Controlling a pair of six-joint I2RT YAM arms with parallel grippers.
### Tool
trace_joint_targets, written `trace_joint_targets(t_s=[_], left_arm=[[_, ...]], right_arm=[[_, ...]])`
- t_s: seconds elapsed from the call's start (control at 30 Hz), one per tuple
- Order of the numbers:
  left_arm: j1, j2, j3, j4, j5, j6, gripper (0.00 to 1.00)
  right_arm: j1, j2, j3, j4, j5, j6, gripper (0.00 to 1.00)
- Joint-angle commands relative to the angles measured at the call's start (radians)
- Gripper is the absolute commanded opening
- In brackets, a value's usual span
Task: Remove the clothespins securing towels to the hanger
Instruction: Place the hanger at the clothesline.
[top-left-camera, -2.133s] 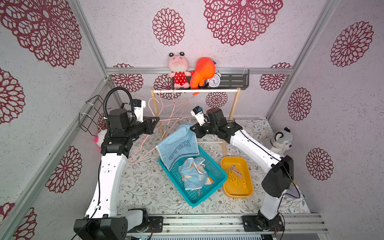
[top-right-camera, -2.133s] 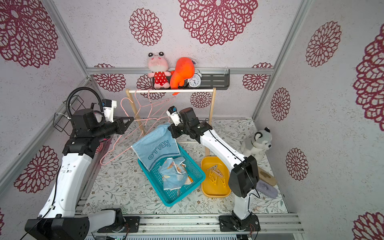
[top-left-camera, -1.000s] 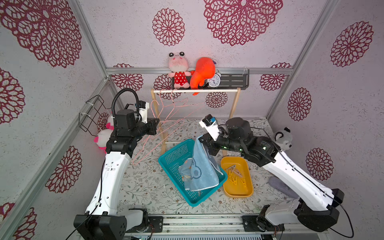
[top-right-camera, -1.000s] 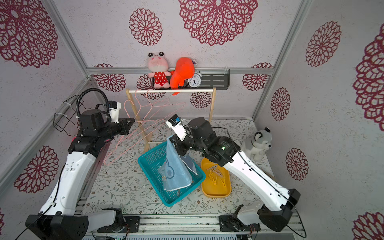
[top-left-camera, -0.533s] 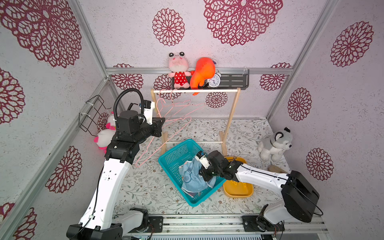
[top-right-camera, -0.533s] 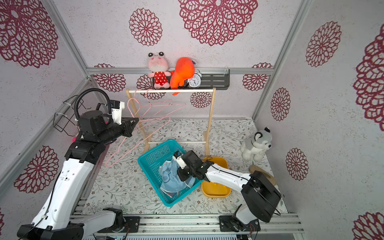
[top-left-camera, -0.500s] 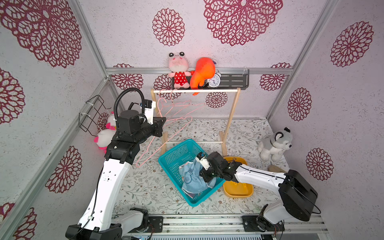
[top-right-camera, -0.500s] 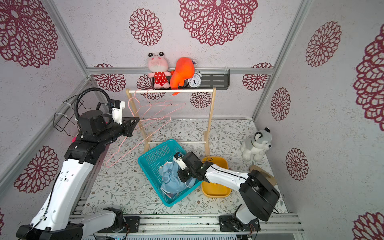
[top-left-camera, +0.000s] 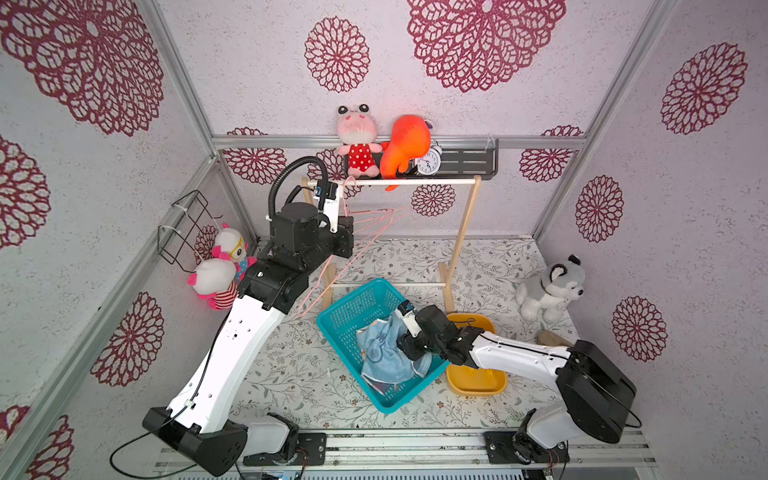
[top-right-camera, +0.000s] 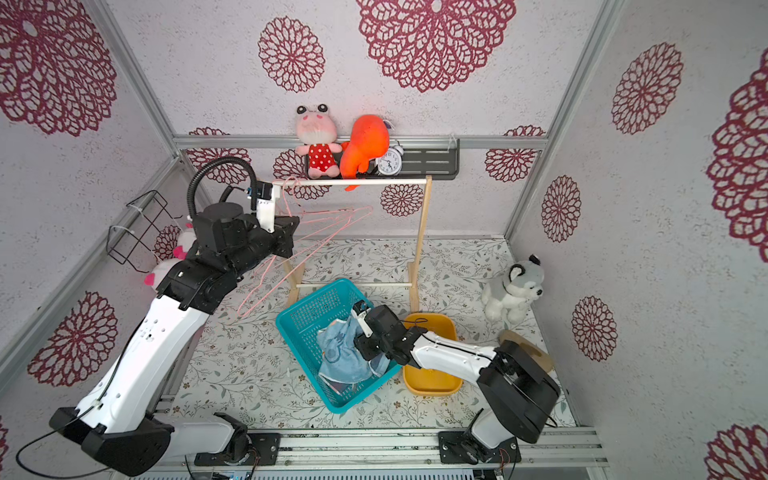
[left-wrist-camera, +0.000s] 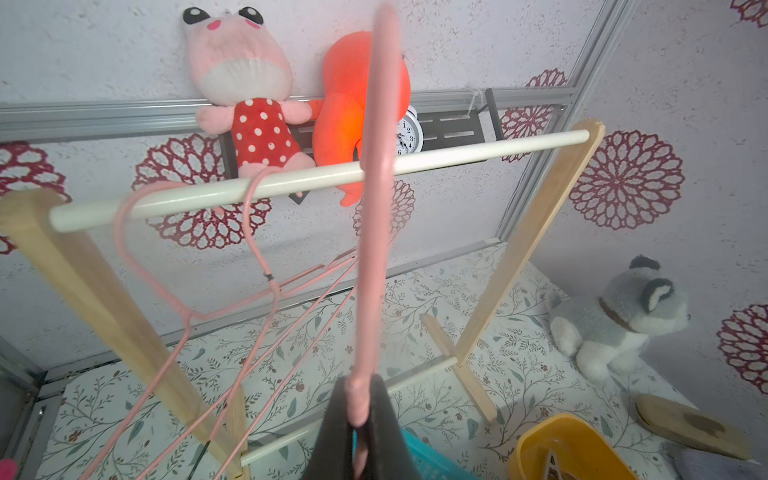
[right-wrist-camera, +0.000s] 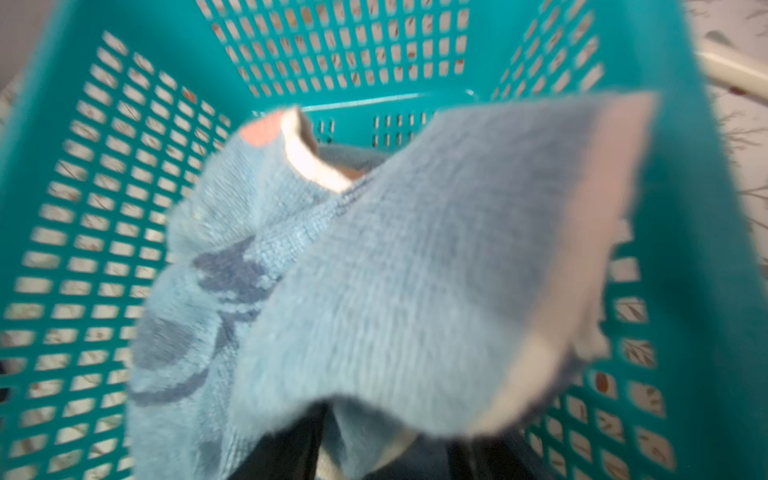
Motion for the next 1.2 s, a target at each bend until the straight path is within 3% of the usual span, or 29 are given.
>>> trace_joint_targets(t_s=[0.0,0.2,0.57,0.9,1.07,1.17], left_arm=[[-0.021,0.049,0.062,0.033,-0.048,0.019,0.0],[-0.036,0.169,0.145,0.084,-0.003,-0.003,0.0],[-0.036,0.423,0.382,0.075,0.039,-0.031,0.0],[-0.047,0.457,0.288,0.127,0.047,-0.072,0.0],[-0.061,0.409,0.218,0.162,0.024,-0.067,0.24],[-0.07,0.38,0.195,0.164,0.008,-0.054,0.43]], right_arm=[[0.003,-0.146,0.005,-0.054,0.031,-0.035,0.55],[-0.011,-0.294,-0.027,-0.154,0.14,-0.064,0.59],[-0.084,-0.501,-0.097,-0.137,0.157,-0.029,0.65],[-0.144,-0.583,-0.127,-0.138,0.148,-0.003,0.65],[-0.176,-0.591,-0.128,-0.14,0.166,0.003,0.64],[-0.192,-0.591,-0.123,-0.142,0.194,0.006,0.64]])
